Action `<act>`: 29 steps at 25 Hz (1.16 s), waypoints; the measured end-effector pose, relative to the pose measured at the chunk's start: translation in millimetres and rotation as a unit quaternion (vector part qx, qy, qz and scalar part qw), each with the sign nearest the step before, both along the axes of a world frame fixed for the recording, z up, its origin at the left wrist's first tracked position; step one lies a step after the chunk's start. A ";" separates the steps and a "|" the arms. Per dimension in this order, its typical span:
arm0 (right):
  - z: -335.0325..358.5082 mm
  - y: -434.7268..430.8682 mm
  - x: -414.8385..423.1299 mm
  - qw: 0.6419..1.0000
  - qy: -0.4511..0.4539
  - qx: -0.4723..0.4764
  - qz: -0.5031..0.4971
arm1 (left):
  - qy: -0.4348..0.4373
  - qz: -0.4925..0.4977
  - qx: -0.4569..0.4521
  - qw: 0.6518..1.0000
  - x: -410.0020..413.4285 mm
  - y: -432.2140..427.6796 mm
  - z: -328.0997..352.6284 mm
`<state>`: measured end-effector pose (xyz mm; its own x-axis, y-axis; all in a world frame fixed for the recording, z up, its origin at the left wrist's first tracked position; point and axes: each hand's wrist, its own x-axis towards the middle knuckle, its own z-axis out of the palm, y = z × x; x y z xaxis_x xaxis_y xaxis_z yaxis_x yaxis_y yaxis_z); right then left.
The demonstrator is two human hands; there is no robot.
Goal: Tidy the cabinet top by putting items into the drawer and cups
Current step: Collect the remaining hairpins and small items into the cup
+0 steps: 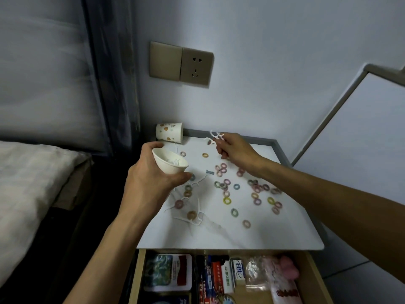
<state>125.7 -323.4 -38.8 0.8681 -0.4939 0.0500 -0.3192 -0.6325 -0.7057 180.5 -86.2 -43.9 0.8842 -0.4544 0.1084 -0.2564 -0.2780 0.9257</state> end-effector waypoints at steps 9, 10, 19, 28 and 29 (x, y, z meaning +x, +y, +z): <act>79.2 79.9 12.5 0.900 0.072 -0.252 0.348 | -0.008 -0.033 0.016 0.999 -5.6 -2.2 -0.3; 79.3 81.7 14.2 0.892 0.083 -0.266 0.355 | -0.007 -0.034 0.012 0.999 -6.2 -1.8 0.2; 87.7 83.4 20.7 0.916 0.112 -0.192 0.334 | -0.012 -0.046 -0.011 0.999 -5.9 -2.9 5.8; -14.6 15.3 12.9 0.972 0.149 -0.149 0.108 | -0.020 0.004 -0.055 0.998 0.4 9.4 6.5; -31.6 12.5 11.5 0.957 0.176 -0.203 0.110 | -0.020 0.009 -0.065 0.998 1.7 11.0 7.4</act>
<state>137.2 -310.9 -70.4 0.9471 -0.2998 -0.1148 -0.3199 -0.9107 -0.2612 182.2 -75.1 -36.4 0.8860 -0.4180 0.2006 -0.2898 -0.1614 0.9434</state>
